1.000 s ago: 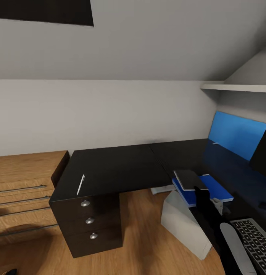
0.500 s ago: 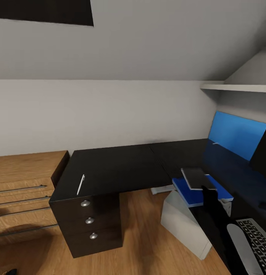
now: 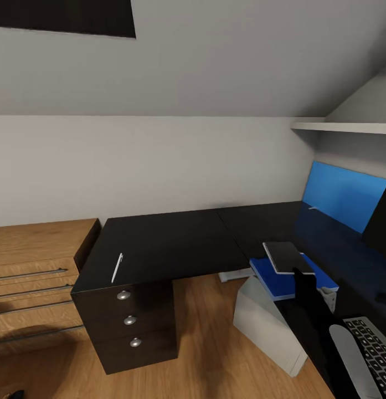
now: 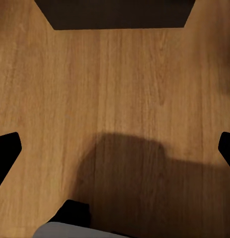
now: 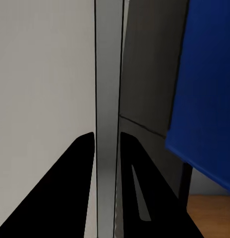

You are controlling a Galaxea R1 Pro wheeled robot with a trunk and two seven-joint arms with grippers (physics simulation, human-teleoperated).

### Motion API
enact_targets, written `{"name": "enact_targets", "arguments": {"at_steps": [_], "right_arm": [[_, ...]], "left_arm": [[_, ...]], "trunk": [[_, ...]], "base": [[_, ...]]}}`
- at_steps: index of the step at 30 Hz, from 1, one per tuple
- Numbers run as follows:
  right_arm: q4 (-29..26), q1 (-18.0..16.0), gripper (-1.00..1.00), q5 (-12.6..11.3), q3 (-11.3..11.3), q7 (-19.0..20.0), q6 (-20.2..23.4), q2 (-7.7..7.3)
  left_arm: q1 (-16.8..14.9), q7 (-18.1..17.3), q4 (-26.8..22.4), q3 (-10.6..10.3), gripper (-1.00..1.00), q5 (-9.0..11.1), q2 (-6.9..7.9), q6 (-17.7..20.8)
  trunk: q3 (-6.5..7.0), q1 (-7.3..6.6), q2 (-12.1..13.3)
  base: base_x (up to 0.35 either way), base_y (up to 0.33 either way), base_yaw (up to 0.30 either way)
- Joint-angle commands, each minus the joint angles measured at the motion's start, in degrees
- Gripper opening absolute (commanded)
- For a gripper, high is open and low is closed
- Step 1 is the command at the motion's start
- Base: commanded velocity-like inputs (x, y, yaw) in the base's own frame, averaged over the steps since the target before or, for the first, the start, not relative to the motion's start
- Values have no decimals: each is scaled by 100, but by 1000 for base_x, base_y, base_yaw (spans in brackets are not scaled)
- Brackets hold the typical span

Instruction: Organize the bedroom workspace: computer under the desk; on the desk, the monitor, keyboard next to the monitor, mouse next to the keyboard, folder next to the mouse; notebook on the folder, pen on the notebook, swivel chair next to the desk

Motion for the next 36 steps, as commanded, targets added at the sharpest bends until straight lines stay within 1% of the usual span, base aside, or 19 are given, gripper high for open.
{"name": "enact_targets", "arguments": {"at_steps": [1, 8, 16, 23, 36], "right_arm": [[-5, -3, -100, -36, -8, -32, 29, -1], [13, -3, -100, -29, -8, -43, 37, -4], [28, -3, -100, -31, 0, -49, 30, -4], [29, -3, -100, -27, 1, -52, 30, -4], [29, -3, -100, -27, 1, -57, 16, -4]], "left_arm": [[-6, 40, -5, -29, 100, 47, 4, -14], [-6, 40, -5, -29, 100, 39, 11, -17], [-6, 40, -5, -29, 100, 38, 13, -18], [-6, 40, -5, -23, 100, 38, 13, -18], [-6, 46, -5, -21, 100, 38, 13, -23]], "trunk": [[-6, 0, -3], [-6, 0, -3], [-6, 0, -3], [-6, 0, -3], [-6, 0, -3]], "base": [[0, -98, 0], [0, -80, 0], [-3, -6, 0], [-125, 0, 0], [-7, 0, 0]]}}
